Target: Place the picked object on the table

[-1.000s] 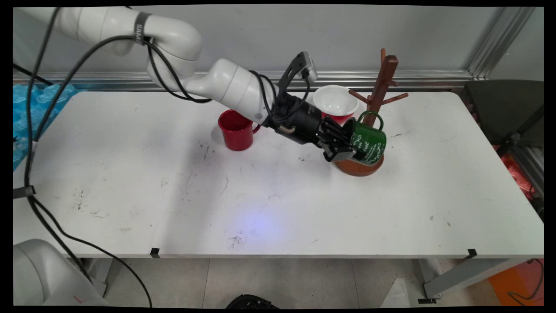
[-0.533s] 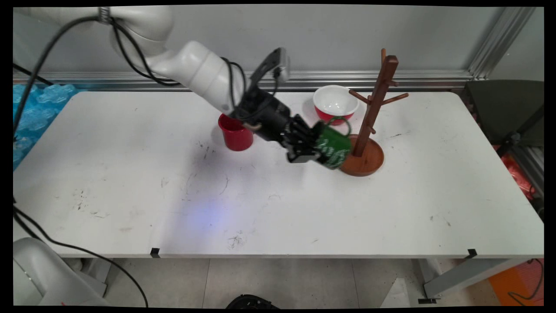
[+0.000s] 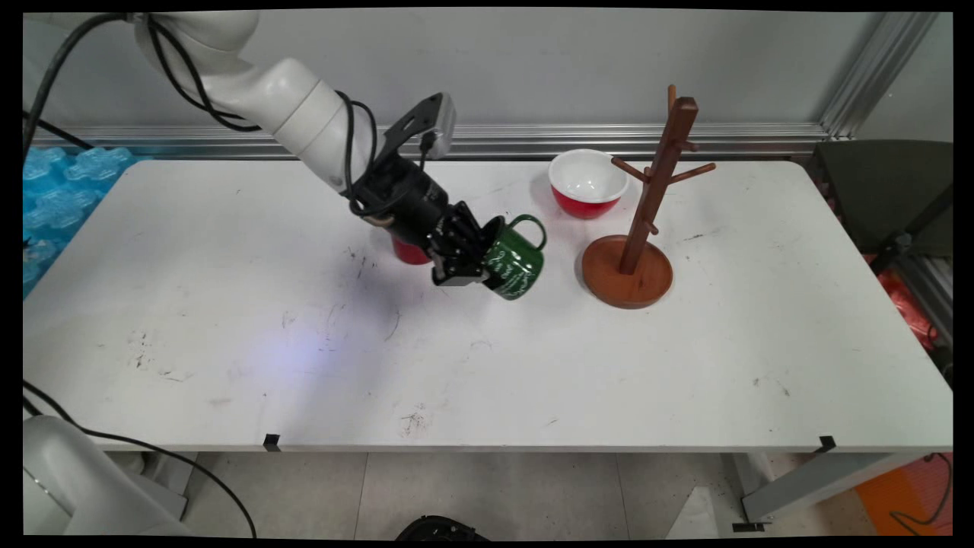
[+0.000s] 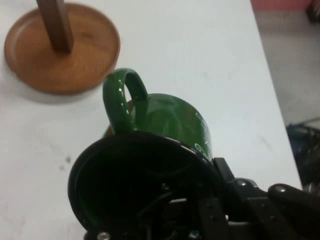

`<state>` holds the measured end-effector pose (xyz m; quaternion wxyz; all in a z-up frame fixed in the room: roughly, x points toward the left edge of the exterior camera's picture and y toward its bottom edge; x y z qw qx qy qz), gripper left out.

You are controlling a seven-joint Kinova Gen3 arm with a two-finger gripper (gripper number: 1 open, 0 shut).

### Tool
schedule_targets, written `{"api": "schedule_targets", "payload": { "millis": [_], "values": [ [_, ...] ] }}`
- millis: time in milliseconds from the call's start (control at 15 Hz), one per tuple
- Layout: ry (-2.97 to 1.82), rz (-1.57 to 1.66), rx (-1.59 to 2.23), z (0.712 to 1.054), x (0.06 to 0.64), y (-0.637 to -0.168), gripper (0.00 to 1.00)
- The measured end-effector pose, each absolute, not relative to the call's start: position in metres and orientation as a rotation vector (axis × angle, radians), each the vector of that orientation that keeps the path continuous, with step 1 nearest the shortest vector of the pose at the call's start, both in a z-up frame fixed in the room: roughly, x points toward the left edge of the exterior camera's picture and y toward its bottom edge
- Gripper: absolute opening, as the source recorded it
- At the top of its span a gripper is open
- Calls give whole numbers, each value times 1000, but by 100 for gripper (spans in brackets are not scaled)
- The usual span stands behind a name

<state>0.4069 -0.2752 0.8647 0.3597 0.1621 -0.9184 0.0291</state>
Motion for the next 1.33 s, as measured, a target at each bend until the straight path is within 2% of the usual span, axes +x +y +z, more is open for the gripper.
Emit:
{"api": "schedule_targets", "payload": {
  "millis": [667,1333],
  "values": [
    [-2634,172,265,869,416,-272,0],
    [-2864,259,164,849,426,-261,0]
  ]
}}
